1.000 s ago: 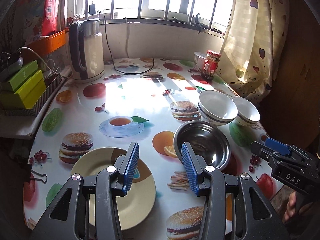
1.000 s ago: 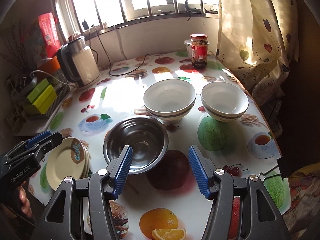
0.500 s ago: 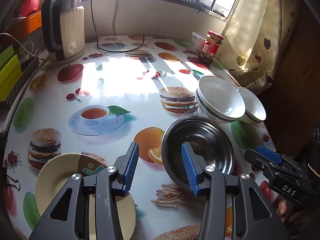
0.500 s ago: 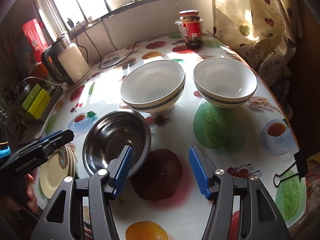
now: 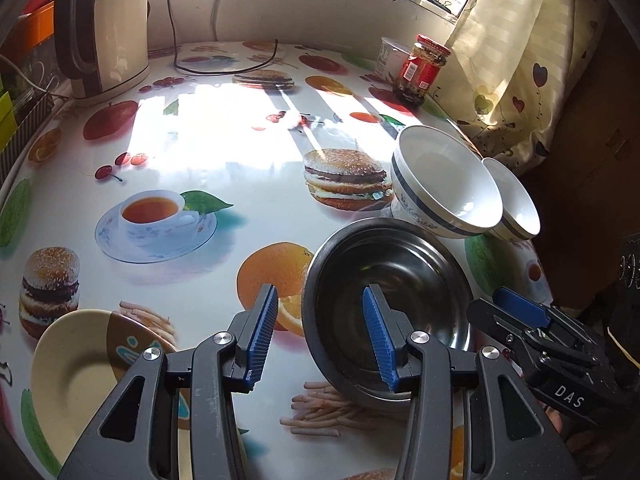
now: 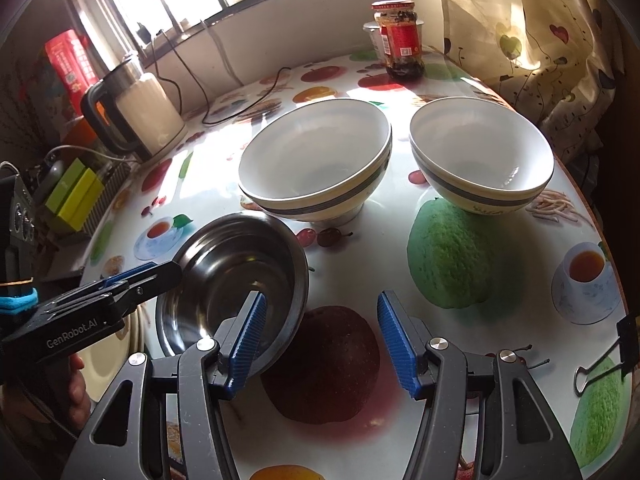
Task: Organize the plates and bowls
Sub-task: 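Move both tools toward the steel bowl, then close both tools on the steel bowl rim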
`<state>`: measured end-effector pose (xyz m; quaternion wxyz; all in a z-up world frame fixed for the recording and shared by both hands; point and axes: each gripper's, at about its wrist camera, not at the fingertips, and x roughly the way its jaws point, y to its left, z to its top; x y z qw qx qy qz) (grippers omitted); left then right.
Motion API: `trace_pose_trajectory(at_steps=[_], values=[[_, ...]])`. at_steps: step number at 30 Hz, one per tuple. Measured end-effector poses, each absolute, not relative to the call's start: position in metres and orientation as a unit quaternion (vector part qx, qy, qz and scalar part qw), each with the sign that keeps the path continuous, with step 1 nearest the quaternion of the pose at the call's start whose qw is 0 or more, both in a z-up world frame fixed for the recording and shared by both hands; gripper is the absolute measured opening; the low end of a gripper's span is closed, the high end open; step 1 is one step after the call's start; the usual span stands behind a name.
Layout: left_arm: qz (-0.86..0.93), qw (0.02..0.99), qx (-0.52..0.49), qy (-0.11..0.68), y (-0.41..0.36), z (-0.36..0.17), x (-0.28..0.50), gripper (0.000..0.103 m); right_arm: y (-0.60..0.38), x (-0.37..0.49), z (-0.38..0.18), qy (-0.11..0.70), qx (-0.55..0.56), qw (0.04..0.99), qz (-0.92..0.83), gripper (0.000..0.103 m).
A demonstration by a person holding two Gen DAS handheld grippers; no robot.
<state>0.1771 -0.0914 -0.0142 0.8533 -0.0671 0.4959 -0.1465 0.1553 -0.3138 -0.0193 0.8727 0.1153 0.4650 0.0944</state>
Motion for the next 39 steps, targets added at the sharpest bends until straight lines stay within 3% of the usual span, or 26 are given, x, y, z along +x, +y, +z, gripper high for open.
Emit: trace_pose_trajectory(at_steps=[17,39], values=[[-0.177,0.838,-0.065,0.512,-0.112,-0.017,0.168,0.046,-0.315,0.153,-0.026,0.472,0.132,0.863,0.124,0.016],[-0.221,0.825,-0.025,0.519,-0.153,-0.016,0.131,0.046,-0.353,0.11,-0.023,0.474,0.136,0.866,0.087,0.015]])
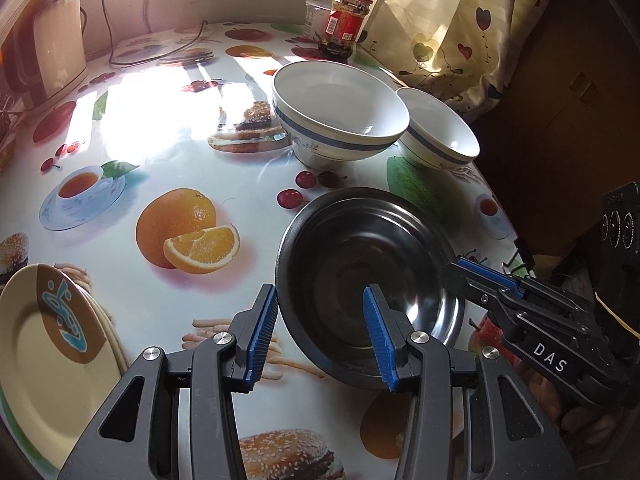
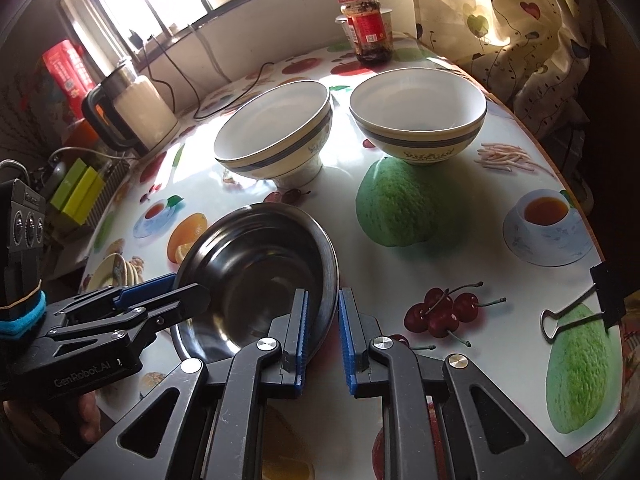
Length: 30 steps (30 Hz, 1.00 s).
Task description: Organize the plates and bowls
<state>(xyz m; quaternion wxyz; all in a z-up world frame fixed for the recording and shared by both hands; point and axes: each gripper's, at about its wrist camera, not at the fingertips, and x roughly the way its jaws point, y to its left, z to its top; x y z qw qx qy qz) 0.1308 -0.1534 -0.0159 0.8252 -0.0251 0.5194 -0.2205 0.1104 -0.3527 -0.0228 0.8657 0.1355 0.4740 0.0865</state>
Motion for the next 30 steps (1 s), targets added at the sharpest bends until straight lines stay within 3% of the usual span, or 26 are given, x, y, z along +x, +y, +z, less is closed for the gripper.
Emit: trace_pose_trajectory(at_steps=[6,14,30], values=[[-0.225,0.827,-0.029,0.514,-0.152,-0.012,0.13,0.046,-0.359,0.108,-0.021,0.47,0.145,0.867,0.081,0.017],[-0.213,0.837,-0.046,0.502,-0.141,-0.002,0.143,0.046,-0.374,0.113,-0.006,0.45,0.153,0.877,0.068,0.027],[-0.21,0.855,-0.063,0.471,-0.139,0.028,0.208,0.046,-0.37,0.173,0.024,0.427,0.136,0.891,0.07,0.028]])
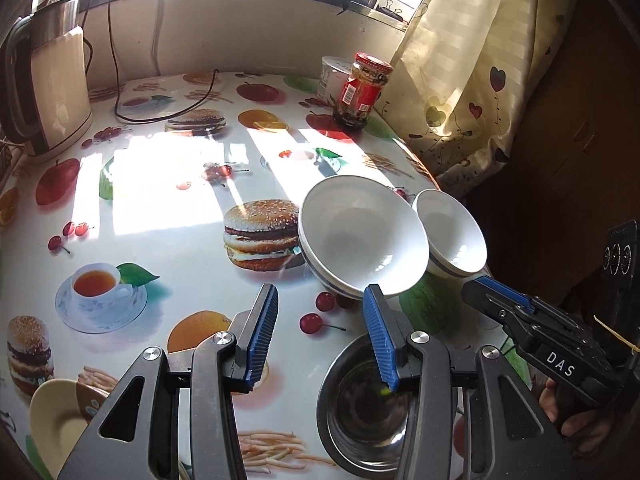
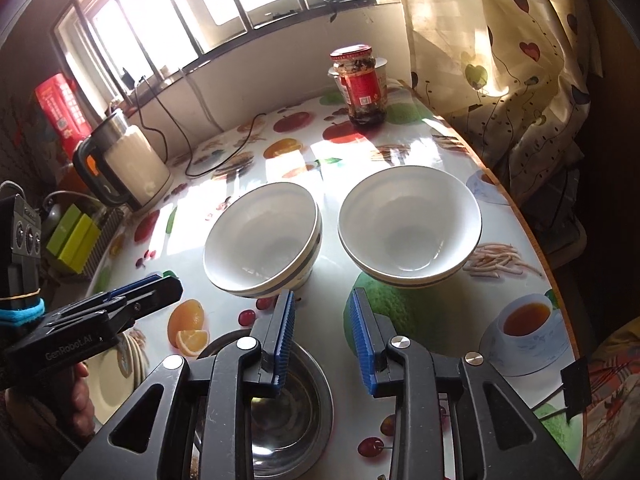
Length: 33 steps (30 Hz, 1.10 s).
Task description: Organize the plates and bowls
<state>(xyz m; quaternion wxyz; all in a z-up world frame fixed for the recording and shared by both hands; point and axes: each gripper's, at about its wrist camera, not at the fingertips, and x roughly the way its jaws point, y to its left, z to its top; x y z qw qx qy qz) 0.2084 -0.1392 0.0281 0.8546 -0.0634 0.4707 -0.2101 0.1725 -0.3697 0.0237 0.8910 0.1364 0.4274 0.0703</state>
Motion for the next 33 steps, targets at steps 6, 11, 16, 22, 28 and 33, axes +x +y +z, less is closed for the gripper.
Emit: trace_pose_trajectory(at_steps=[6,11,16,22,28,33], values=[[-0.208,0.854,-0.074,0.471,-0.143,0.027,0.233,0.046,-0.368,0.193,0.023,0.431,0.138,0.889,0.069,0.028],[-0.2,0.855,-0.06,0.474,-0.15,0.024,0.248,0.046,-0.365,0.205,0.022,0.433,0.132,0.889,0.069,0.028],[-0.205,0.854,-0.066,0.473,-0.151,0.024,0.257,0.046,-0.36,0.213,0.02,0.435,0.127,0.888,0.071,0.028],[-0.201,0.851,-0.067,0.481,-0.15,0.017,0.264,0.046,-0.356,0.22,0.016,0.438,0.122,0.888,0.074,0.028],[-0.203,0.848,-0.065,0.485,-0.153,0.012,0.267,0.038,-0.353,0.224,0.013,0.44,0.12,0.887,0.074,0.028],[-0.205,0.843,-0.062,0.494,-0.156,0.006,0.27,0.031,-0.351,0.228,0.01,0.442,0.118,0.886,0.075,0.026]])
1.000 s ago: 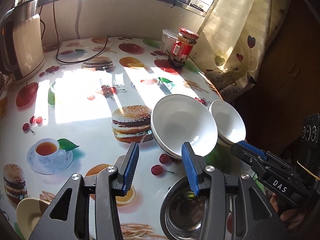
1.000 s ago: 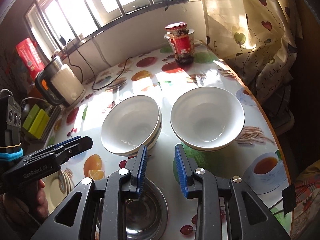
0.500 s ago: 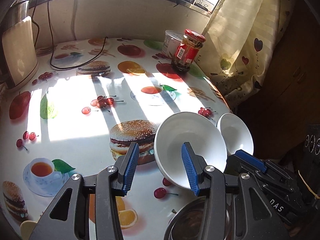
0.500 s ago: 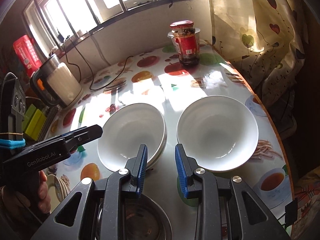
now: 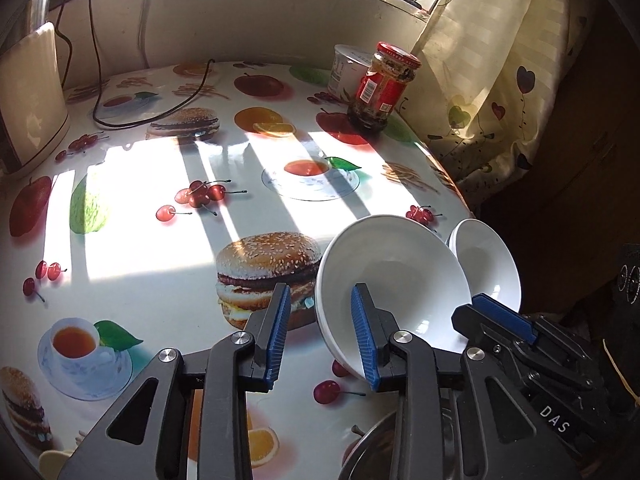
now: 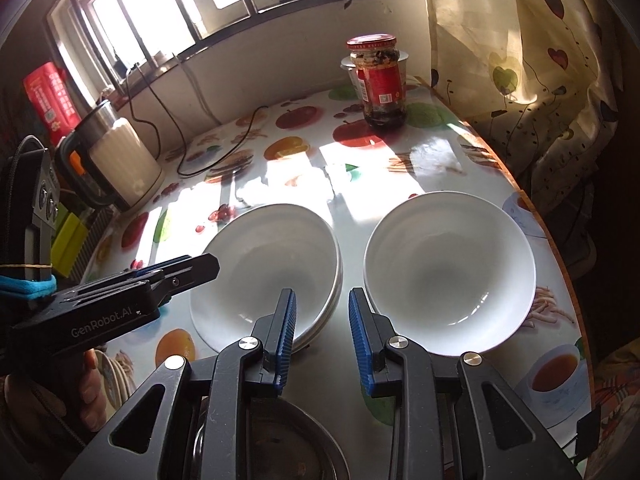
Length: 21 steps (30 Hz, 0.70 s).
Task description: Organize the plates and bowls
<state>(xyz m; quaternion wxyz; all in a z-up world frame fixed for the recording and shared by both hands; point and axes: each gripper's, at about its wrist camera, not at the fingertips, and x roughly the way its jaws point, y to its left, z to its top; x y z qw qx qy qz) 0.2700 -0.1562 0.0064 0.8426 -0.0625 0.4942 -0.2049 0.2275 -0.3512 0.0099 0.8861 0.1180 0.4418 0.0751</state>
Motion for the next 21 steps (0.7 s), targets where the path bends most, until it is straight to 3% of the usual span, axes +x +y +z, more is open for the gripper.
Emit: trace_pose_trajectory(at_steps=[8,11,13,21], values=[[-0.203,0.841,-0.063,0.497,-0.1562,0.0027,0.2724,0.023,-0.3501,0.2297,0.0068,0.444,0.117,0.885,0.075,0.017],[-0.202,0.841,-0.061,0.499,-0.1563,0.0013,0.273,0.021,-0.3502,0.2299,0.0067,0.445,0.116,0.885,0.075,0.017],[-0.203,0.84,-0.061,0.5,-0.1568,-0.0001,0.2732,0.014,-0.3501,0.2299,0.0065,0.445,0.118,0.885,0.076,0.016],[-0.205,0.84,-0.058,0.498,-0.1596,-0.001,0.2719,0.011,-0.3496,0.2299,0.0065,0.444,0.117,0.885,0.076,0.016]])
